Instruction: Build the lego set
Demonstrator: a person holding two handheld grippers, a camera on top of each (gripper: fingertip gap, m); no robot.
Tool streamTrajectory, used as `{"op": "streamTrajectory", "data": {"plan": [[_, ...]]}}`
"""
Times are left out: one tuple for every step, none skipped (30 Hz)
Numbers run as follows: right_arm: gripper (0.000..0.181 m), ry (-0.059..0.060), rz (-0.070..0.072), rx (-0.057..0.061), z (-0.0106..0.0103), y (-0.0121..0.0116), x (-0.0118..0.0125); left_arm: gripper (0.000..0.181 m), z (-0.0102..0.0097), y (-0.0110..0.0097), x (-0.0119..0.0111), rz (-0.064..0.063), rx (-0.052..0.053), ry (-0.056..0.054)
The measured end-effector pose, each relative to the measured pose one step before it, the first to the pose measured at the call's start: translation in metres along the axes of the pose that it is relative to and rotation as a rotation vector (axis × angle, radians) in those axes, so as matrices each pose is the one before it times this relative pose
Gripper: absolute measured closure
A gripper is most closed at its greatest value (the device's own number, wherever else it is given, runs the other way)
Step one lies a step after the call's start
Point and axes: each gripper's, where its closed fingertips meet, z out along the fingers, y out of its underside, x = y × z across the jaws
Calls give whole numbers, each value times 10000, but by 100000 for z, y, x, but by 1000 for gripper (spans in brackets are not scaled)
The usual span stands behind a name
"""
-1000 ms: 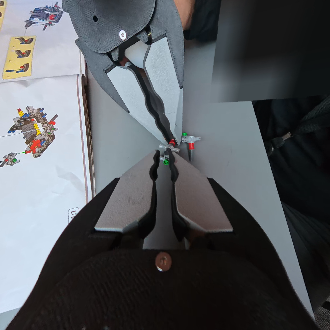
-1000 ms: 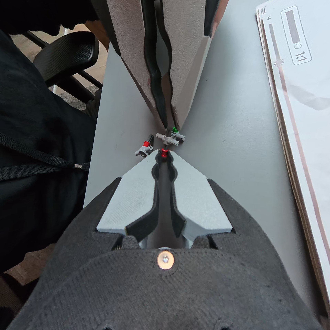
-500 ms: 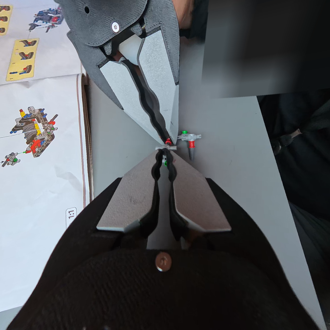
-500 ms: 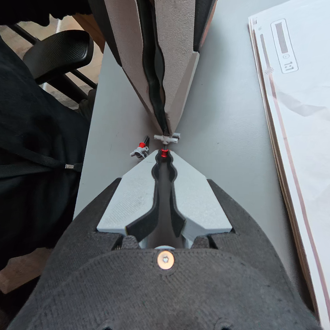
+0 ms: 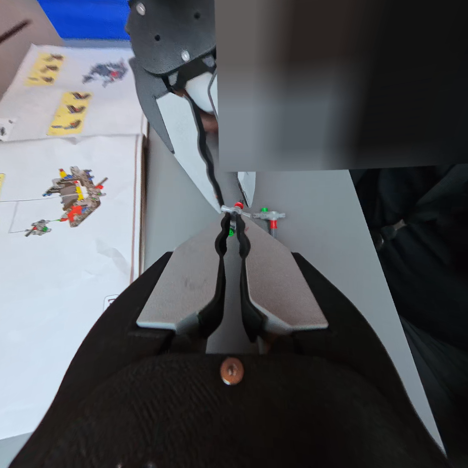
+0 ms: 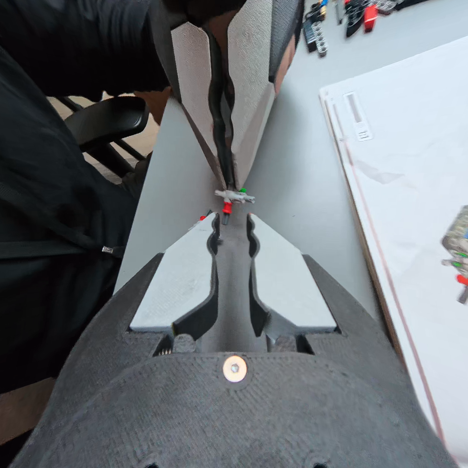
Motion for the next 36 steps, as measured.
{"op": "streamTrajectory", "data": {"plan": [[161,109,-59,121,-367,-159,90,179,-394,-669,-227,-73,487,-92],[164,-21,-42,148,-281,-213,-103,179,-285,-525,-124,-123,378,-9],[165,51,-32,156,-200,-274,49,179,-169,-289,-248,-151,199,-72],[165,14,-68,133,-151,-242,-31,179,-102,-169,-303,-104,143,-126],[165,-24,-129,180,-132,-326,-138,179,-57,-154,-221,-49,135,-94],[166,63,-160,245,-153,-407,-56,179,-32,-161,-195,0,110,-113],[169,91,-125,141,-132,-254,-9,179,-49,-270,-150,47,177,-109],[174,141,-112,66,-126,-175,78,179,-30,-321,5,51,224,-17],[179,197,-115,73,-81,-140,154,179,31,-180,129,-11,128,67],[180,209,-56,-67,-13,57,215,179,4,-7,-147,-45,-7,-99],[180,232,-67,-92,-23,58,259,179,38,111,-181,-35,-71,-118],[180,229,-125,6,-49,-62,217,179,8,119,-191,-18,-79,-117],[180,148,-140,28,-41,-70,83,178,-16,38,-78,30,-35,-61],[180,122,-80,-56,-13,28,95,178,-15,2,63,34,-2,11],[181,260,-68,-117,-10,108,306,171,2,111,24,4,-86,8],[180,296,-152,-232,31,270,303,152,47,129,-240,-57,-140,-144],[180,328,-254,-264,77,269,257,140,82,60,-175,-31,-91,-102],[181,348,-310,-191,117,133,195,136,119,-24,-79,44,-34,-67],[180,227,-303,-167,160,79,-25,137,177,45,3,130,-67,-90],[180,26,-246,-201,220,97,-265,137,205,77,131,196,-96,-51],[180,106,-164,-182,224,124,-92,138,254,94,173,182,-98,-24],[180,113,-165,-99,191,61,-71,139,302,158,225,116,-132,29],[180,11,-162,-104,159,58,-184,142,324,310,124,50,-229,0],[180,83,-136,-46,75,-35,-46,146,287,317,-67,45,-274,-128],[180,115,-126,30,10,-132,11,151,209,134,128,157,-143,-34],[180,50,-110,21,-34,-123,-50,158,119,39,264,228,-55,24],[181,122,-135,-54,-44,-20,84,159,83,5,59,199,-33,-88],[180,136,-147,-18,-15,-12,102,159,42,70,-64,135,-63,-125],[181,26,-72,-32,63,40,-14,159,-10,45,17,77,-25,-11],[180,16,-2,-59,78,93,13,159,-36,-1,-24,-16,12,0],[181,73,-45,-33,34,62,75,159,-43,-18,-77,-66,28,-13],[181,142,-72,-87,-8,129,154,164,-61,-51,-17,-79,47,32],[181,150,-114,-151,1,228,181,170,-149,-217,97,-47,176,100],[180,51,-100,-64,10,123,4,172,-159,-234,-37,-50,181,-1],[180,-10,-78,20,-15,-14,-103,178,-85,-40,-74,-58,62,3],[181,38,-36,19,-34,-65,-9,181,-23,90,-79,-49,-47,-5]]}}
